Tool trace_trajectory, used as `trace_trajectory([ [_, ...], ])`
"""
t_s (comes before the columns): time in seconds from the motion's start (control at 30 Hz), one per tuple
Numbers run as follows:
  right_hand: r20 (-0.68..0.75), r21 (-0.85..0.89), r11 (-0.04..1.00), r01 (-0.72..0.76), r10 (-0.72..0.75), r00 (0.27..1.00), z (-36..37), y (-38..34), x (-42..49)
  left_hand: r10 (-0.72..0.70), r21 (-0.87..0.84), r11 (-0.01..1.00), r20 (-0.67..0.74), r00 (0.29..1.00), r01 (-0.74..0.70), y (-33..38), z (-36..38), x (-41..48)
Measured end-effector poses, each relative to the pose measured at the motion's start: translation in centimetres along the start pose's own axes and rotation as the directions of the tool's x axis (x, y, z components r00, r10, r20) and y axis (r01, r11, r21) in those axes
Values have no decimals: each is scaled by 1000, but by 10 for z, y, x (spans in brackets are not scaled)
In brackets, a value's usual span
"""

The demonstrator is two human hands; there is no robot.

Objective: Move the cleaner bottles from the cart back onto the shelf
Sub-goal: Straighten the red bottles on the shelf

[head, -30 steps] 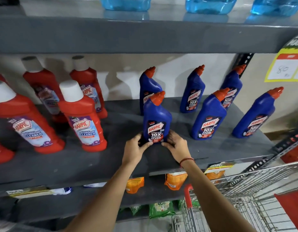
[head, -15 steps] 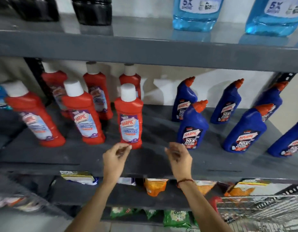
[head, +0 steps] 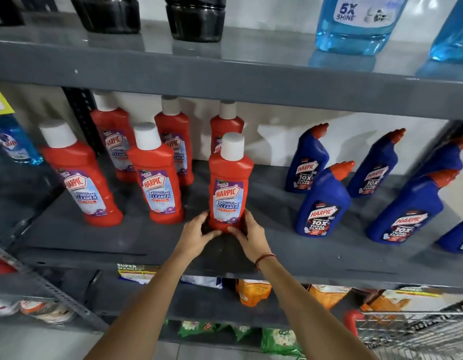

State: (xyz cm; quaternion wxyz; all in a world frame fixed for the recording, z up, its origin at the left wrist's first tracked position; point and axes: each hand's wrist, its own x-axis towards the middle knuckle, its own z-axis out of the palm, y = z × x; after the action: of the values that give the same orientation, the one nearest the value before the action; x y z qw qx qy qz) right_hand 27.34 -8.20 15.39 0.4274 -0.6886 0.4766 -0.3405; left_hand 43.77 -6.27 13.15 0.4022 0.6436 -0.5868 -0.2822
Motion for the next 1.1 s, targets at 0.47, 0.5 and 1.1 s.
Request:
trace_trajectory([
  [0.47,-9,6,999,-52,52,999,3,3,-4,24,-53,998,-31,999,-26,4,-4,-9],
  [0.5,-79,31,998,-54,56,995,4,4,-7,17,-78,997,-8,1000,-17,4,-7,-11],
  [1.1,4,-24,1000,-3,3,1000,125,-56,20,-68,-17,998,-41,997,67,-65,-118,-14],
])
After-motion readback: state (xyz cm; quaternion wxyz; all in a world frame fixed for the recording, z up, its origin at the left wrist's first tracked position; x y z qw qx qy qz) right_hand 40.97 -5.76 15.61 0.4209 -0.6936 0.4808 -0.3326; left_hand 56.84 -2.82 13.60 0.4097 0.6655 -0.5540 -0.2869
